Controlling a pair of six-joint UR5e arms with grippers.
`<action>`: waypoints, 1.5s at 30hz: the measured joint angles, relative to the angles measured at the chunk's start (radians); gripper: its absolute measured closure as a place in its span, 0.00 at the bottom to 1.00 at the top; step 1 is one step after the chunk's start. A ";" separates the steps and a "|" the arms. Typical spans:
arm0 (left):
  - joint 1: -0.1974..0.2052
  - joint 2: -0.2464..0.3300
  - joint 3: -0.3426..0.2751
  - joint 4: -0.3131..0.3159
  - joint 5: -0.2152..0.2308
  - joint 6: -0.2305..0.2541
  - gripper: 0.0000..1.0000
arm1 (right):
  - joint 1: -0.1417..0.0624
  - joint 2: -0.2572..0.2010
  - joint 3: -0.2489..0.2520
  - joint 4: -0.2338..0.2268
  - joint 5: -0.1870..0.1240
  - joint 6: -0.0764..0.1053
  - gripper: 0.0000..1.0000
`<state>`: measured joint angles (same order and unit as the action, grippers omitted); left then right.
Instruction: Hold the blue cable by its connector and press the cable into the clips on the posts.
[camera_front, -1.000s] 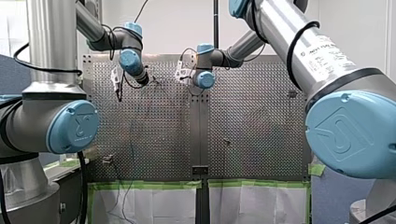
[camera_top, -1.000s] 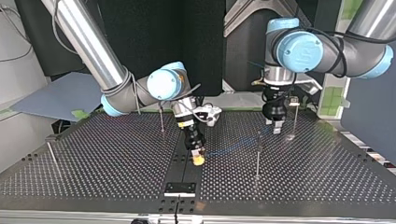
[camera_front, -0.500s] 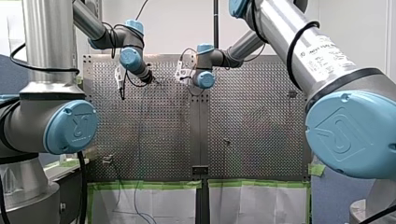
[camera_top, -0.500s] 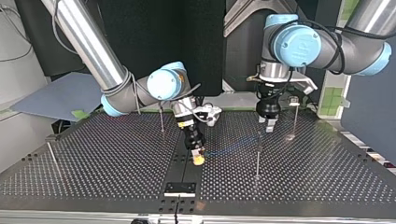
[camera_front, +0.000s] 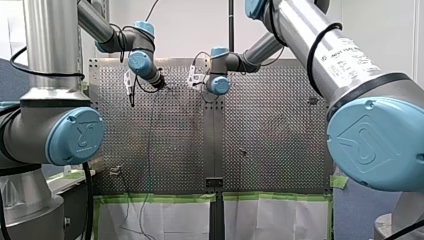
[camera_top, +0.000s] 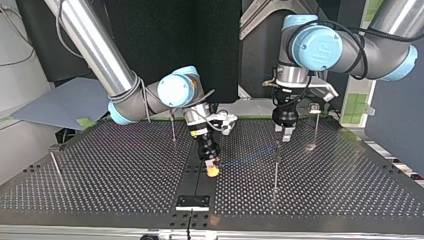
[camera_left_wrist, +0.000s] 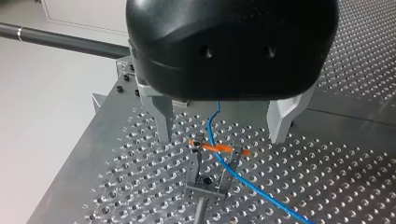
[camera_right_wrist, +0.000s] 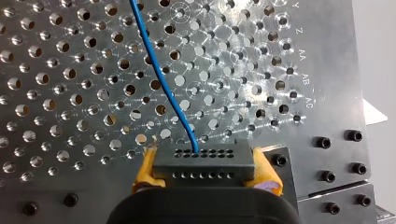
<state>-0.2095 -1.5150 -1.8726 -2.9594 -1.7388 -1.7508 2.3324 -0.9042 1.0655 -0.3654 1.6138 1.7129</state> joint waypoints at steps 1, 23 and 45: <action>0.000 0.000 0.000 0.000 0.000 0.000 0.00 | 0.000 0.000 0.000 0.001 0.000 0.000 1.00; -0.008 0.000 0.000 0.002 -0.005 0.014 0.00 | 0.000 0.000 0.000 0.008 0.001 -0.001 1.00; -0.046 -0.001 0.000 0.049 -0.041 0.100 0.00 | -0.050 -0.006 0.007 0.138 0.011 -0.016 1.00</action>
<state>-0.2555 -1.5157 -1.8726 -2.9101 -1.7803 -1.6509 2.2826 -0.9107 1.0730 -0.2273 1.6245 1.6970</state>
